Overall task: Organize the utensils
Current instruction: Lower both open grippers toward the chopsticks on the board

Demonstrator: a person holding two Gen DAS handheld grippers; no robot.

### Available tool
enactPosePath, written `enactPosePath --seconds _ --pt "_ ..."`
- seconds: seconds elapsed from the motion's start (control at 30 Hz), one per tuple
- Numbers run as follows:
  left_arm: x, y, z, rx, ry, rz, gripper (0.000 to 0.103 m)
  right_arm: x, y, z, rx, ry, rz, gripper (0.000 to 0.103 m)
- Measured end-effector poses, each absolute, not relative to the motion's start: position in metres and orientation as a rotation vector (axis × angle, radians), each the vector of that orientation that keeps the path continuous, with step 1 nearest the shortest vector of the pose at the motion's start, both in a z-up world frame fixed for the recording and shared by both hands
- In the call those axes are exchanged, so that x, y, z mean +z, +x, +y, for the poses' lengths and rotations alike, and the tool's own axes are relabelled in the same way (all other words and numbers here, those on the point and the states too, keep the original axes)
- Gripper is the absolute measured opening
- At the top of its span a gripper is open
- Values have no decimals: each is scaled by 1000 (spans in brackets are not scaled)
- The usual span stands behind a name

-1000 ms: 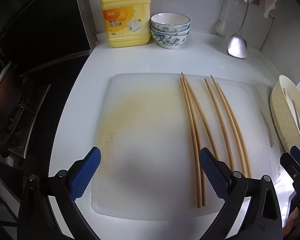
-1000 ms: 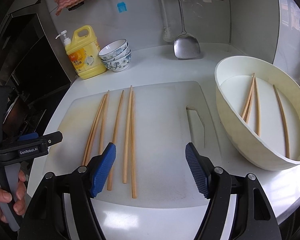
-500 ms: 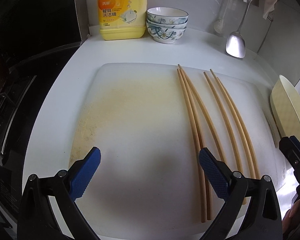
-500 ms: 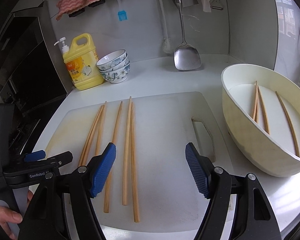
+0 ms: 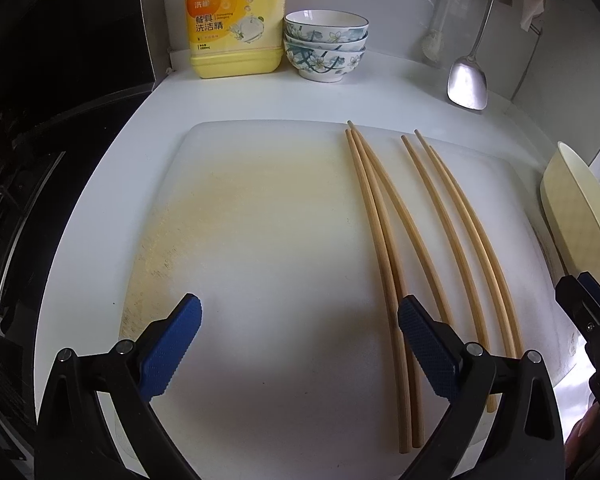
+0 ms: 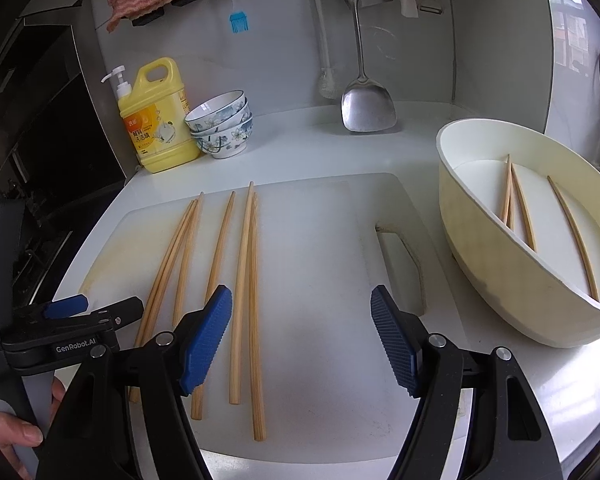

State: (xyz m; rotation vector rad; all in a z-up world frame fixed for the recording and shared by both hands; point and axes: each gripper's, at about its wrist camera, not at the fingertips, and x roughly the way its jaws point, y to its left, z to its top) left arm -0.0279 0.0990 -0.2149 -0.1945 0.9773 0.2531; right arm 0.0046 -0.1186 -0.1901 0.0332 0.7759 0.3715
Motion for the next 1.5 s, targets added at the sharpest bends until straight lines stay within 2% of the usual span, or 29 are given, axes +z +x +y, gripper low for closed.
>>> enactPosePath --seconds 0.5,1.5 --pt "-221 -19 90 264 -126 979 98 -192 10 -123 350 29 781 69" --pt "-220 -23 131 312 -169 995 98 -211 24 -89 329 -130 817 69"
